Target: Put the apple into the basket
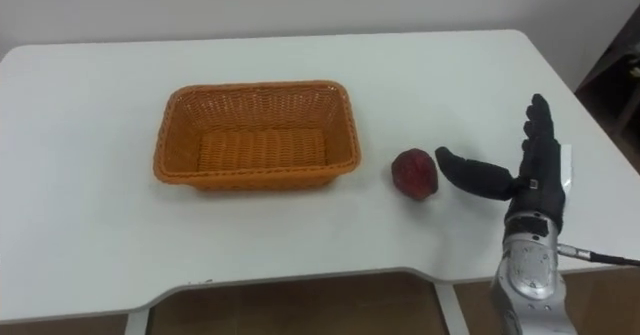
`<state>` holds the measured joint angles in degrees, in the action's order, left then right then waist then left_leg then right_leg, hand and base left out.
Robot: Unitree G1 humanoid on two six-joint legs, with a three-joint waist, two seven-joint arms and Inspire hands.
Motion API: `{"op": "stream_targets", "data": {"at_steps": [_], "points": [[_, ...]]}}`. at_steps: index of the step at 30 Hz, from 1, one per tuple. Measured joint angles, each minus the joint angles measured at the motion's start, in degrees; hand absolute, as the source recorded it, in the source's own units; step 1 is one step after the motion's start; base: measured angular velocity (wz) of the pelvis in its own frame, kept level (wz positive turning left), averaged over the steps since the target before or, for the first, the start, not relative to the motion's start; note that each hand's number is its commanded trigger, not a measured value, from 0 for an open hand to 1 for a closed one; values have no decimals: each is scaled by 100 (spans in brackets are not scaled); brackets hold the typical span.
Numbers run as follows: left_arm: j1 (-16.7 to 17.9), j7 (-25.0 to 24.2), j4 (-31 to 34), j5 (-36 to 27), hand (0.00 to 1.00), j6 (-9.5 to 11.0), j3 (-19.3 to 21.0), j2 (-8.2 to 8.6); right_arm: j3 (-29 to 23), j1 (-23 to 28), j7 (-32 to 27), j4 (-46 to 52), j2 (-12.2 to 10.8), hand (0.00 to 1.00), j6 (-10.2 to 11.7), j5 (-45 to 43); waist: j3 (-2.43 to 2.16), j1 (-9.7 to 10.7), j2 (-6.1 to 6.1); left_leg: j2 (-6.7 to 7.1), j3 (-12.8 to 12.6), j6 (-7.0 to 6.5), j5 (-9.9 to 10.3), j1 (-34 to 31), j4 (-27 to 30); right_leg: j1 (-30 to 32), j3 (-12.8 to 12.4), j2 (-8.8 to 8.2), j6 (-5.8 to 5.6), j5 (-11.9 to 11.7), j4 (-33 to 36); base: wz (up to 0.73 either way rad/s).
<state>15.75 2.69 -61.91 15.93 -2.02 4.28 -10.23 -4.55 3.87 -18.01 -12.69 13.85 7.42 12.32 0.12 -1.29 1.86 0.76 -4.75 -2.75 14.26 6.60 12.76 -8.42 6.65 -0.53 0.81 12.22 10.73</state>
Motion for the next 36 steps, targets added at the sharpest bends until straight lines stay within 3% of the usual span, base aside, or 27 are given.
{"op": "stream_targets", "data": {"at_steps": [7,15,21,30,36], "points": [[-65,18,4,62,0,2,7,-1,100,-4,221,12,124,0,4,-186,-6,-54,-70,3,11,0,0,-8,-2,47,-3,23,0,0,2,0],[-143,8,1,176,0,-6,2,-1,334,-5,502,9,225,0,2,-630,35,-95,38,0,5,1,0,-20,-3,82,-17,32,0,0,-6,0],[-140,-10,-2,178,0,-21,0,-1,560,-4,625,-23,224,0,-6,-716,16,-132,80,0,2,0,0,-40,-1,105,-19,29,1,-1,-8,0],[-117,-109,-7,172,0,-71,-23,0,624,-19,714,-237,224,0,-205,-851,9,-244,-9,0,16,0,0,-110,25,151,3,0,4,-3,1,0],[-104,-115,-6,175,0,-146,-106,3,791,-69,781,-560,225,0,-210,-889,-3,-243,-15,5,29,0,0,-98,35,104,53,-15,4,-3,-2,1]]}}
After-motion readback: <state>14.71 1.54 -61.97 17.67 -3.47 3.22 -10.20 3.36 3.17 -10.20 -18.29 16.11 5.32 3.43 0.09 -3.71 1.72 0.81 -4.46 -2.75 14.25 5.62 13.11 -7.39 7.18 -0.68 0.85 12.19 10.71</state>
